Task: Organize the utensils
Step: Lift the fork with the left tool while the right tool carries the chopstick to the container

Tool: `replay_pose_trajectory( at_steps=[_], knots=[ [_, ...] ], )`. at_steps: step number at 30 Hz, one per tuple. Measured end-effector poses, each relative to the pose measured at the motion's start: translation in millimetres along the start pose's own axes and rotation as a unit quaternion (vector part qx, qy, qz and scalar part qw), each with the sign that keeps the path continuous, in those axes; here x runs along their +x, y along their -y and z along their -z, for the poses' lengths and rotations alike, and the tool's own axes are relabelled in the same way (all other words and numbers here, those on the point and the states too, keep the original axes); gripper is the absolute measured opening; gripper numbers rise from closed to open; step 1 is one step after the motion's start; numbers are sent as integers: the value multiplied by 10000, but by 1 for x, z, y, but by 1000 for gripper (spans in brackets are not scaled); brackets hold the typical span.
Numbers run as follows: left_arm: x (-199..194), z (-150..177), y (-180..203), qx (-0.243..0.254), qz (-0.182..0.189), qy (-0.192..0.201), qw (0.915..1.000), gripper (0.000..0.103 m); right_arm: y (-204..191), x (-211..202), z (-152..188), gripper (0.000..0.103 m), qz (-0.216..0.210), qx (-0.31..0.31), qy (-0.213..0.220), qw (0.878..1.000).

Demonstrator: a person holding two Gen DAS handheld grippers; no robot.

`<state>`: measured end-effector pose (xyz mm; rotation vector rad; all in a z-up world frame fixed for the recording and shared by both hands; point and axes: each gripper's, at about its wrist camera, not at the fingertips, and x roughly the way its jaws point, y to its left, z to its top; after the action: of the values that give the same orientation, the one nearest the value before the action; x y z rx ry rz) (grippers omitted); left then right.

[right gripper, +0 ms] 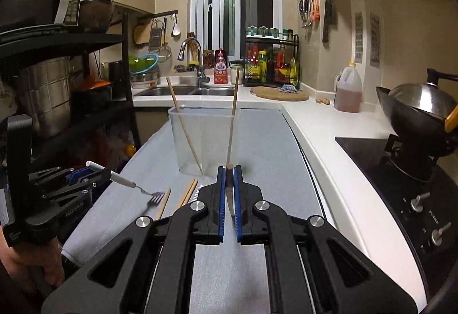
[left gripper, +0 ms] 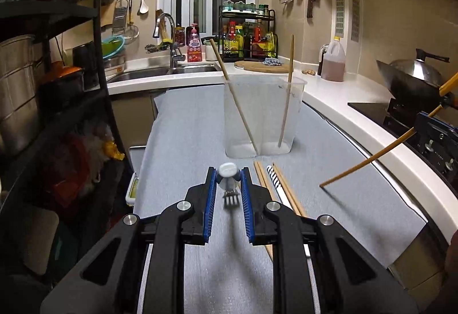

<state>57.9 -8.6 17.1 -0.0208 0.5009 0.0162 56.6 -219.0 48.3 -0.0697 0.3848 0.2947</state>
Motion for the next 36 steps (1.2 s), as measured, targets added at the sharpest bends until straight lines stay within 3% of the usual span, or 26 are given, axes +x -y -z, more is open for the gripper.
replay_pose_trajectory(
  at_steps=[7, 11, 23, 36],
  knots=[
    [3, -39, -10, -11, 186, 79, 9998, 17, 5, 10, -27, 6, -167, 67, 114, 9998],
    [10, -55, -18, -208, 349, -109, 9991, 17, 6, 19, -36, 6, -288, 140, 44, 9995],
    [17, -78, -28, -389, 476, -271, 9977, 17, 6, 37, -67, 6, -531, 196, -42, 9984],
    [12, -138, -35, -583, 806, -258, 9947, 17, 11, 47, -134, 6, -700, 251, 215, 9970]
  ],
)
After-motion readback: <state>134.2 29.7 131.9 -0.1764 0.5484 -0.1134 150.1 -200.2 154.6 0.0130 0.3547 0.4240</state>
